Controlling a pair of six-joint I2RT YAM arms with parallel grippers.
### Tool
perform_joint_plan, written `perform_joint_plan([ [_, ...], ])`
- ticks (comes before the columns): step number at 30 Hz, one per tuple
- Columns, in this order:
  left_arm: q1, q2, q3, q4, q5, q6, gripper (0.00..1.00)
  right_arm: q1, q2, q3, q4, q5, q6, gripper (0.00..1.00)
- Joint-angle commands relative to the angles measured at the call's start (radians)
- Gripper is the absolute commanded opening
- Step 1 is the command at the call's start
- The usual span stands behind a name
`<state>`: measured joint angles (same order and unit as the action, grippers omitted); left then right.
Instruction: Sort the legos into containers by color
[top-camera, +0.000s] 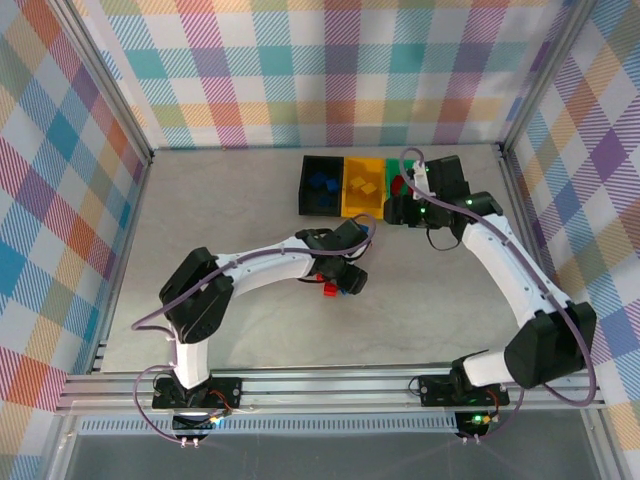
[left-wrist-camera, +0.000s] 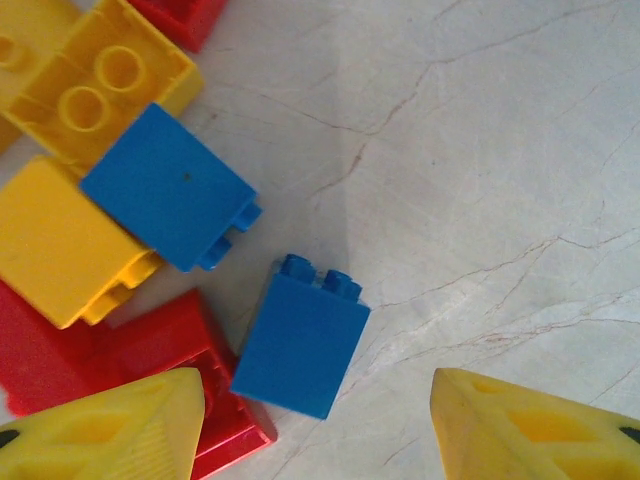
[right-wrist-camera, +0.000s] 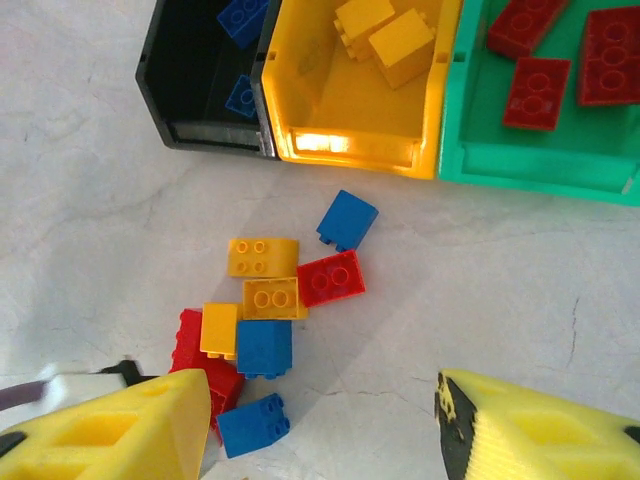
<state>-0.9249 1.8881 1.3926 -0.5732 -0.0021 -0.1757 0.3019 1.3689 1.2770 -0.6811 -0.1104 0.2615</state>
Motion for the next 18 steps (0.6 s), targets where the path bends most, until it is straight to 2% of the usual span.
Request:
perform_joint_plan([
  [1,-0.015,0.035,0.042,-0.005,0.020,0.031,0.62,-0.009,-0.048,-0.025,0.015,-0.015,0.032,0.62],
  [13,-0.015,0.142,0.083,-0.056,-0.065,0.020,0.59,-0.022,-0.099,-0.044,-0.005,-0.008,0.030,0.63],
  [18,-0.015,0.146,0.080,-0.054,-0.061,0.015,0.51,-0.026,-0.112,-0.047,-0.012,0.001,0.027,0.63],
])
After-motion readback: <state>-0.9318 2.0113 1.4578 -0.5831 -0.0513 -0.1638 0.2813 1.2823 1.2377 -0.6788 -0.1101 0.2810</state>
